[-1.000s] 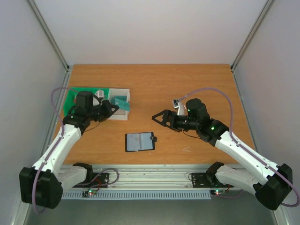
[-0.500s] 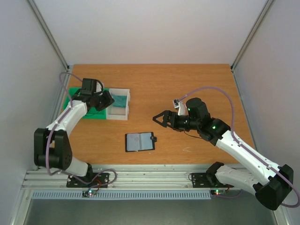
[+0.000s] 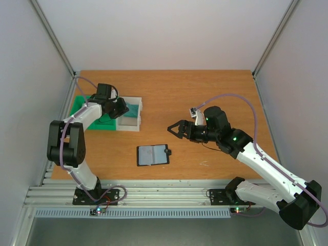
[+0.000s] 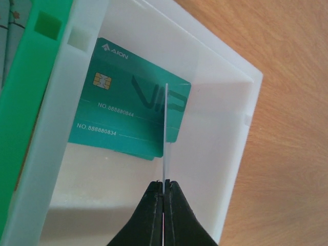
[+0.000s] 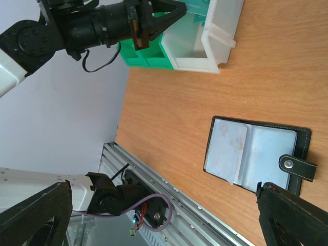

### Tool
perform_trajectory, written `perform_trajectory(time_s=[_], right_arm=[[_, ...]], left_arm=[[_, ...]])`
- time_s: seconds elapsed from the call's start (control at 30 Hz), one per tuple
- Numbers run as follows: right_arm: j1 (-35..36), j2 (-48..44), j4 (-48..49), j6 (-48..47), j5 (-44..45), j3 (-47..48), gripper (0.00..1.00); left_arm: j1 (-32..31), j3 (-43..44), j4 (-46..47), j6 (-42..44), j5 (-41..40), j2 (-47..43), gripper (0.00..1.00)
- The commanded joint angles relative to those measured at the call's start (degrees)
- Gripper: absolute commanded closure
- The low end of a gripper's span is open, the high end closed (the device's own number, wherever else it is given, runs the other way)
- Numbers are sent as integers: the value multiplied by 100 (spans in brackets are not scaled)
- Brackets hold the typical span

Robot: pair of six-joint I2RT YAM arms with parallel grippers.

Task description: Take the credit cards out of the card holder

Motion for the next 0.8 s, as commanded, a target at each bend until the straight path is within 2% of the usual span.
perform_trajectory(time_s=[0.0,0.2,0.4,0.77], right_arm=[[-25,-66,-109,-98,95,120,2],[-19,-37,-100,-59,102,123,1],[-24,29,-125,69,21,-24,2],[-22,-89,-46,134,-61,-82,2]], left_arm=[[21,183,485,10,175,243,98],[22,274,385,98,76,403,92],[24,372,219,162,0,464,78],[20,758,-275,290,-225,491,57]])
